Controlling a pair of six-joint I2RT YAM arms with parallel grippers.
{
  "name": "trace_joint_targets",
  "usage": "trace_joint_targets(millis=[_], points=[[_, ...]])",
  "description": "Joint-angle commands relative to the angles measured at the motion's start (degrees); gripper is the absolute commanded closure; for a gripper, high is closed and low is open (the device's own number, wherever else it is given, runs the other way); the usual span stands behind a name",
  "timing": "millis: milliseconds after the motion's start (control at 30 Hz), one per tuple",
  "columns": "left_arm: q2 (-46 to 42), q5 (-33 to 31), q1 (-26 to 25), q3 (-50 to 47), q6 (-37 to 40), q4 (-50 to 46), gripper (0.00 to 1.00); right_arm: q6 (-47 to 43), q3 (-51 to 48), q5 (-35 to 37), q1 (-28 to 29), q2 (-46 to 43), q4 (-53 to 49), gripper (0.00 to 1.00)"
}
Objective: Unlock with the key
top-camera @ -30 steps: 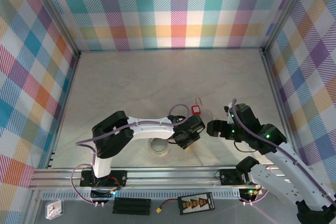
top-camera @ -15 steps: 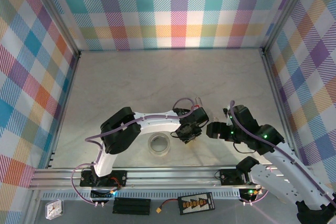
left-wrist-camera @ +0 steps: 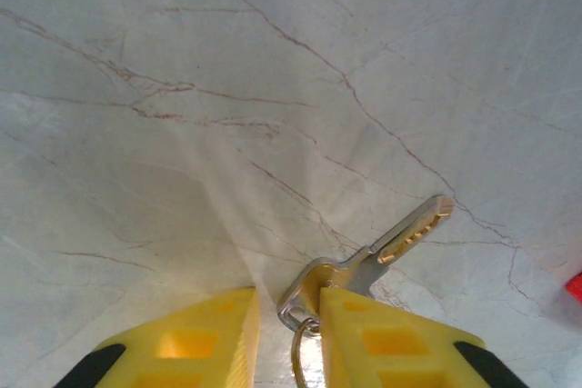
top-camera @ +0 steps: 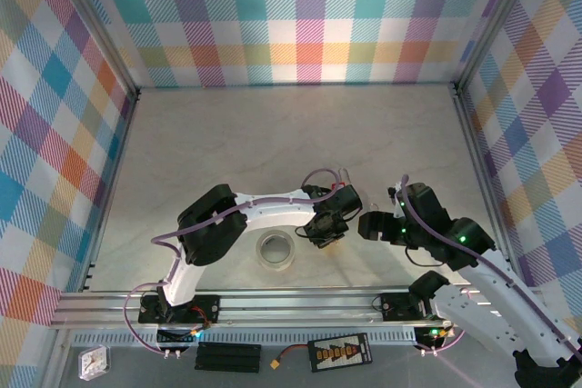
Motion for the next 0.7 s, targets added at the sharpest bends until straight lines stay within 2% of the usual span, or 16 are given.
trace_joint_targets(millis=[0, 167, 233, 333, 667], points=[[3.4, 5.1, -0.7, -1.9, 1.1, 4.3, 0.79, -0.6, 0.0, -0.4, 0.1, -0.8, 0.3, 0.19], [2.6, 5.6, -0.2, -2.7, 2.7, 5.3, 0.86, 0.0, -0.1, -0.4, 0.1, -0.8, 1.0, 0.2], [1.8, 5.8, 0.1, -4.1, 3.0, 6.5, 0.94, 0.2, -0.2, -0.4, 0.1, -0.7, 1.3, 0.2], [0.0, 5.6, 0.8, -6.2, 4.4, 7.2, 1.0, 0.5, -0.6, -0.6, 0.0, -0.2, 1.8, 0.2], [-7.2, 4.2, 2.2, -13.1, 7.0, 12.7, 1.0, 4.6, -1.8, -2.0, 0.0, 1.8, 4.5, 0.19]])
